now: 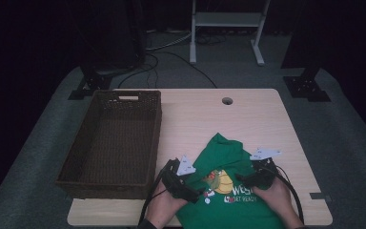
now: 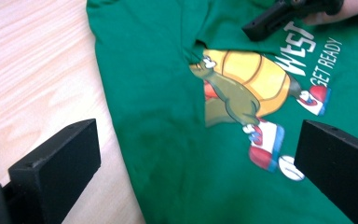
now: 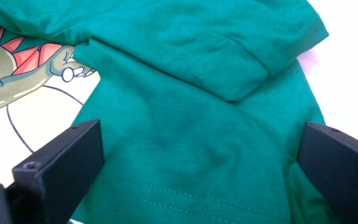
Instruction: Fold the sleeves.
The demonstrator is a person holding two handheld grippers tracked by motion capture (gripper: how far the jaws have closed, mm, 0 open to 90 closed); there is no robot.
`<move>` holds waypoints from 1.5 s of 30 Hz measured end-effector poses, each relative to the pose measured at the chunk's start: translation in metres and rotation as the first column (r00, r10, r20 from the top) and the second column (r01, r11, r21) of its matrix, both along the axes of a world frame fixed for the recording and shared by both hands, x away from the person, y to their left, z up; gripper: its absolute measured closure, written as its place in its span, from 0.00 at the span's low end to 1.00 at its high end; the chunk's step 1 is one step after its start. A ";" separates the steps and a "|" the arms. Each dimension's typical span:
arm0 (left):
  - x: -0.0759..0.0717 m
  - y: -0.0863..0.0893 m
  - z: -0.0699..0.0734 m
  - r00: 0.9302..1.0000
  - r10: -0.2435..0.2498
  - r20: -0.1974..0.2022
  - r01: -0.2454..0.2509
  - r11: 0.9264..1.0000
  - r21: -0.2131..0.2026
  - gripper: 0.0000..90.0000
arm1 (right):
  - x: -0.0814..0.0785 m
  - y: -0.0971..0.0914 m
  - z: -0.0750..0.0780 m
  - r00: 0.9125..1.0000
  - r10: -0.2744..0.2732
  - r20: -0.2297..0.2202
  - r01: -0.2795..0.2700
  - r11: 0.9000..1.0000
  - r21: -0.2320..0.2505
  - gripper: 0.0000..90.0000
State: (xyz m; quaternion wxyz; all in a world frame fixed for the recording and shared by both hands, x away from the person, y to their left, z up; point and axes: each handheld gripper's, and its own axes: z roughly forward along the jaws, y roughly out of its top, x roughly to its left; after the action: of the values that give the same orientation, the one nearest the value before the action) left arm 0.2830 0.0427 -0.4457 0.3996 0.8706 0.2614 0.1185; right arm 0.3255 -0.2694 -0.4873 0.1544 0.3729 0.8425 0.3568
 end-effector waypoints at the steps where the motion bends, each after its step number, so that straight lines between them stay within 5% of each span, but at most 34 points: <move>1: 0.001 0.000 0.001 1.000 0.000 0.001 0.000 1.000 -0.001 0.00 | -0.001 0.000 0.000 1.000 0.001 0.001 -0.001 1.000 -0.001 0.00; 26: 0.022 -0.007 0.012 0.999 -0.037 0.015 0.038 0.998 -0.044 0.00 | -0.037 0.017 0.000 1.000 -0.010 0.001 0.010 1.000 -0.001 0.00; 45: 0.035 -0.024 0.017 0.998 -0.057 0.030 0.059 0.995 -0.078 0.00 | -0.045 0.020 0.000 1.000 -0.015 -0.001 0.015 1.000 0.000 0.00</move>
State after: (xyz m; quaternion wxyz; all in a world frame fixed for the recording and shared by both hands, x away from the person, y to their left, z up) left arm 0.3185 0.0184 -0.4289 0.4405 0.8597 0.2348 0.1085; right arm 0.2805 -0.2493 -0.4877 0.1569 0.3793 0.8397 0.3556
